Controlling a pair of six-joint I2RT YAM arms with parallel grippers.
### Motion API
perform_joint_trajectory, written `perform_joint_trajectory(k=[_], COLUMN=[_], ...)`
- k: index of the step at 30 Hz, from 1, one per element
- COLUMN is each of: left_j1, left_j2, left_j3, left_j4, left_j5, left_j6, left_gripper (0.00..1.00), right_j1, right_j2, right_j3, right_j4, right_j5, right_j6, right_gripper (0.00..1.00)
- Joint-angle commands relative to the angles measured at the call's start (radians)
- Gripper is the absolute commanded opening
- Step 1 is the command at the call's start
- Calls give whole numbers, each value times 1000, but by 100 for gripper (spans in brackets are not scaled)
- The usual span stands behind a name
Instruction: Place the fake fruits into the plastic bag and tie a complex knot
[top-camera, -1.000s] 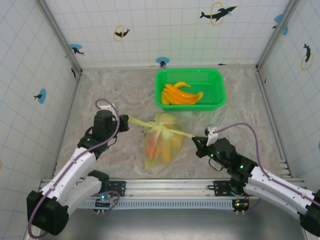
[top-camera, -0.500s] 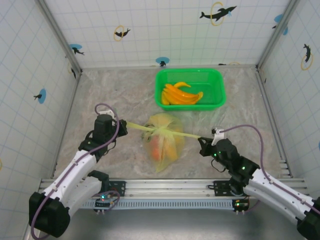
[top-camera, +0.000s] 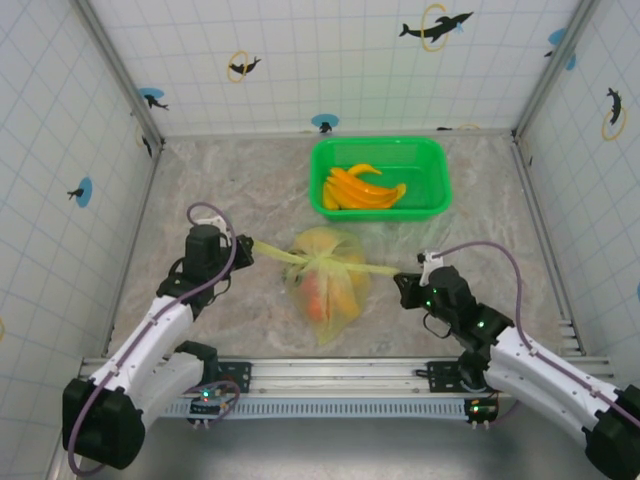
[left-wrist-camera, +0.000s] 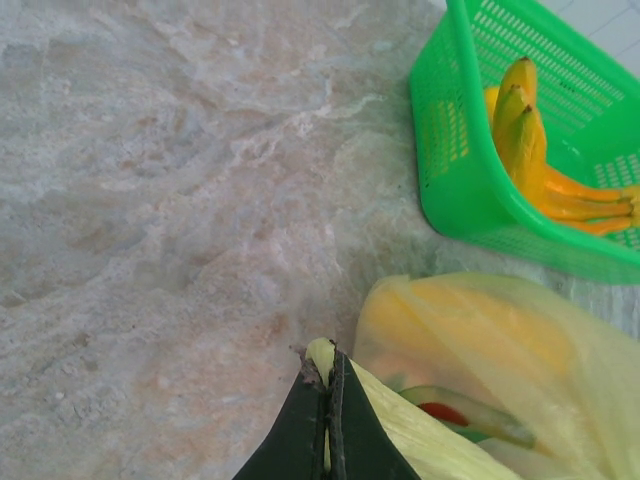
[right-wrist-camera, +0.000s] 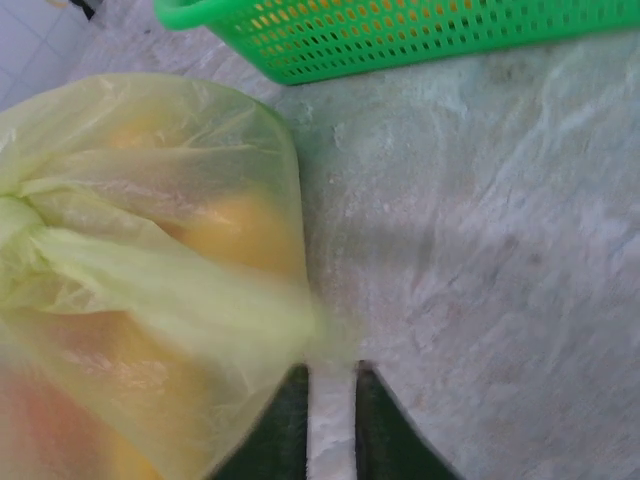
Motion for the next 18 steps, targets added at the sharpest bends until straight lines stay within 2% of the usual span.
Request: perform_joint_trajectory(k=[1,3,8,10,11,12,14,18], left_j1=[18,16,6,5,5,6,6,0], left_j2=[-3,-25,-59,-68,-73,-75,-79,-60], left_j3=[35,43,81,104,123,158,234,353], left_j4=[60,71,54,18,-7,-53,-127,-169], left_j5=[71,121,191,190,181,157,108,142], left_j6=[-8,-1,26,47,76,112,158,217], left_gripper=[25,42,70,97,98,98,98,98], right_j1=[10,22,26,28,32,34,40,49], right_j2=[19,10,0,-12,-25,-38,-56,-11], right_j3=[86,105,158,177,188,198,225,373], right_j4=[-28,-19,-22,-23,-28,-32,-44,-154], right_j5=[-13,-27,-88,-111,-108,-97,-74,20], right_j6=[-80,-107,-159,-181,-191,-208,-253,-359], right_gripper=[38,46,58,70,78,95,99,99])
